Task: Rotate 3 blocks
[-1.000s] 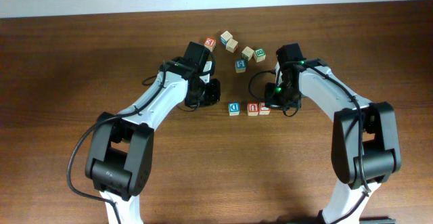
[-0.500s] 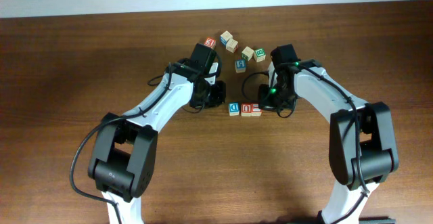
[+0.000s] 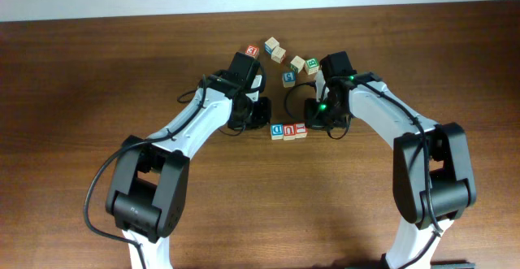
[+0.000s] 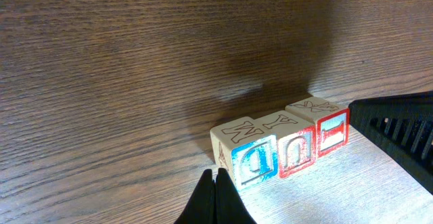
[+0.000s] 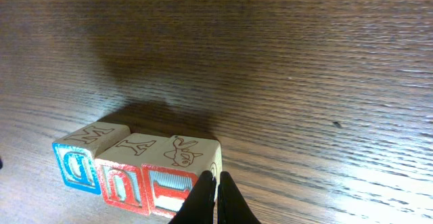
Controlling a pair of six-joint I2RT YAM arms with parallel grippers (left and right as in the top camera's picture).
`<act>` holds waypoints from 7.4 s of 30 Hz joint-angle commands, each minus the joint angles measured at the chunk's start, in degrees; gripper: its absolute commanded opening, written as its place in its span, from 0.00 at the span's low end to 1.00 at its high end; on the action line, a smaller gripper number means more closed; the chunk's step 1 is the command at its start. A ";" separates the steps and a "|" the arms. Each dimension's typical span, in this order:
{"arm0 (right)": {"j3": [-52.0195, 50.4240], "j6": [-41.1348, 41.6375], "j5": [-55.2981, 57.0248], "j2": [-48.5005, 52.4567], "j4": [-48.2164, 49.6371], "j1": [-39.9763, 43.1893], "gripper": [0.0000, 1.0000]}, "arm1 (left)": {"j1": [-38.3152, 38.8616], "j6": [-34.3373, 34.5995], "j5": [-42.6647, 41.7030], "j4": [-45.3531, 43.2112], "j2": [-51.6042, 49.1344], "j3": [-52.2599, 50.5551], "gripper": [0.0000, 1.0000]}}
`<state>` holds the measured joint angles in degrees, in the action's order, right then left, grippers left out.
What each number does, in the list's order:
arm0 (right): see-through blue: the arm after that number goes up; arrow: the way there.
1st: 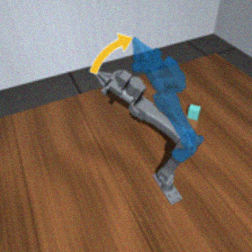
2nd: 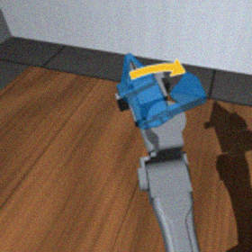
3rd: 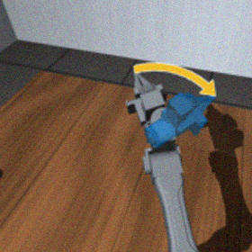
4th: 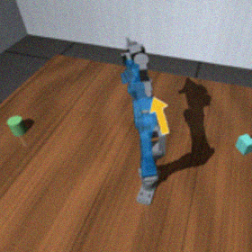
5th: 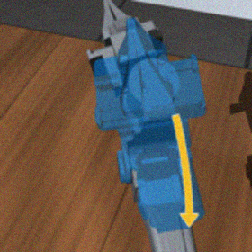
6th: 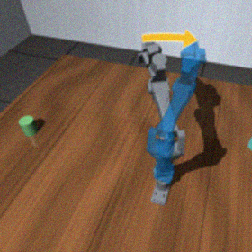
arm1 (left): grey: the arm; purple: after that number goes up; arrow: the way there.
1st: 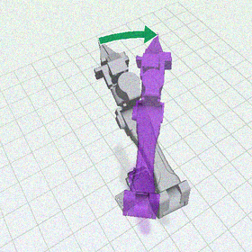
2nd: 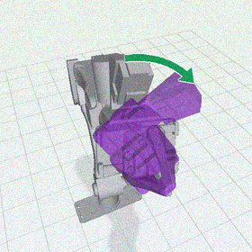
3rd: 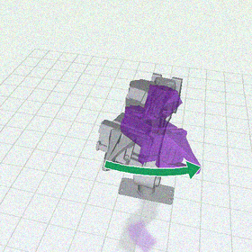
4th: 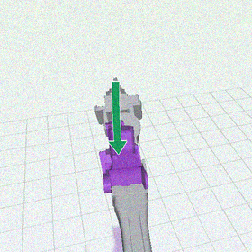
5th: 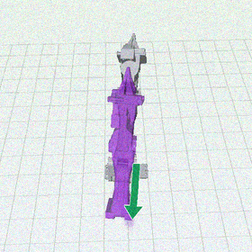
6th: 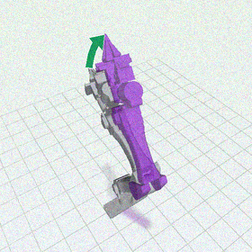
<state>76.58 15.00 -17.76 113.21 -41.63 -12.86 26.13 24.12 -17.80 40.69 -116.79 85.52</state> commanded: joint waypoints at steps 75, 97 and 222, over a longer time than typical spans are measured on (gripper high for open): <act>7.28 8.72 3.52 -0.37 -2.32 -6.25 0.11 | -10.47 -10.99 -1.90 6.71 -4.48 8.17 0.04; 9.38 11.82 9.60 -2.16 -13.94 -16.50 0.28 | -16.46 -10.99 7.80 7.21 -4.48 8.50 0.21; 7.58 9.25 7.39 5.25 -4.98 -8.81 0.08 | -14.16 -8.09 -10.91 15.17 -9.51 7.28 0.00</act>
<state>84.73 24.38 -9.61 118.15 -46.78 -22.04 13.32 15.00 -24.03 54.54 -126.08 92.14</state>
